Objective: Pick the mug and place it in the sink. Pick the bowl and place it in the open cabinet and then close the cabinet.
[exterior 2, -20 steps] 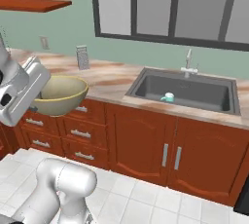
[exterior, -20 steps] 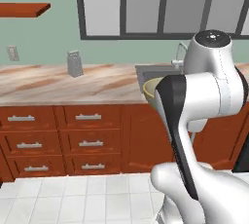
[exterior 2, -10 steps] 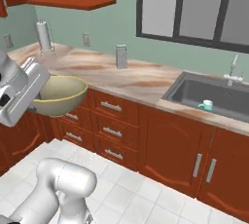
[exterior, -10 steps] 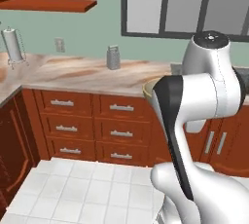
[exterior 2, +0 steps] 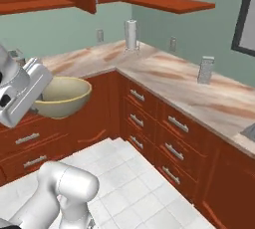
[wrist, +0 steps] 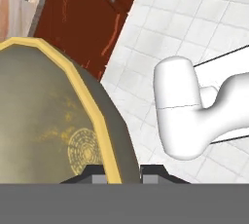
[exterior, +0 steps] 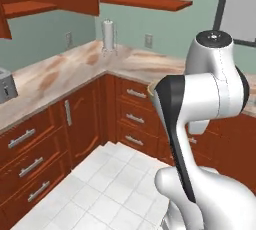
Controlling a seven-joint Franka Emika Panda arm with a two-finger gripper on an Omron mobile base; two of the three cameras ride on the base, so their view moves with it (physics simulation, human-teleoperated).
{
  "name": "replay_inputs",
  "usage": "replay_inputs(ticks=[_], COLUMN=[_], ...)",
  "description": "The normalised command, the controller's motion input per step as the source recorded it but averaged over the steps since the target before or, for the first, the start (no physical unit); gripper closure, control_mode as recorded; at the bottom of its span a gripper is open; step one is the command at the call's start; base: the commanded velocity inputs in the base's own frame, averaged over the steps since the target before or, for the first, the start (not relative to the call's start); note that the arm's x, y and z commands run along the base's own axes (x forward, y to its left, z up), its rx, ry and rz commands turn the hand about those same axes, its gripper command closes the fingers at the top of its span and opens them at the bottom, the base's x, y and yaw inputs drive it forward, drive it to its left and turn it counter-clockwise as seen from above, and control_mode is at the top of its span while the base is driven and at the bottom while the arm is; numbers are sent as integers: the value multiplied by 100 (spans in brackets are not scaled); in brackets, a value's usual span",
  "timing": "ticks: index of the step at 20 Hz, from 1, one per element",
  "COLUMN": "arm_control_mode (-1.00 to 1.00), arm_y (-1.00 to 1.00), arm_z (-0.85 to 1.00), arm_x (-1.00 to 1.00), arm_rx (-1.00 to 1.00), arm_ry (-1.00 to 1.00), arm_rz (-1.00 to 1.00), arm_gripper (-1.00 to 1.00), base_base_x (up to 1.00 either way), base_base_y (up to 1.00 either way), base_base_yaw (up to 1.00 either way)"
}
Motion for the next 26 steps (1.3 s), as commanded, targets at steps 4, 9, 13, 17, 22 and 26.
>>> replay_inputs(ticks=[4,9,13,17,22,26], arm_control_mode=[100,100,100,100,100,100], arm_y=[0,0,0,0,0,0], arm_z=[0,0,0,0,0,0], arm_x=[0,0,0,0,0,0], arm_rx=[0,0,0,0,0,0], arm_ry=[0,0,0,0,0,0], arm_rz=[0,0,0,0,0,0], arm_gripper=[100,100,100,100,100,100], base_base_x=[46,51,39,51,39,67], base_base_y=[-2,-38,-57,-65,-66,-2], base_base_yaw=[83,70,55,27,34,24])
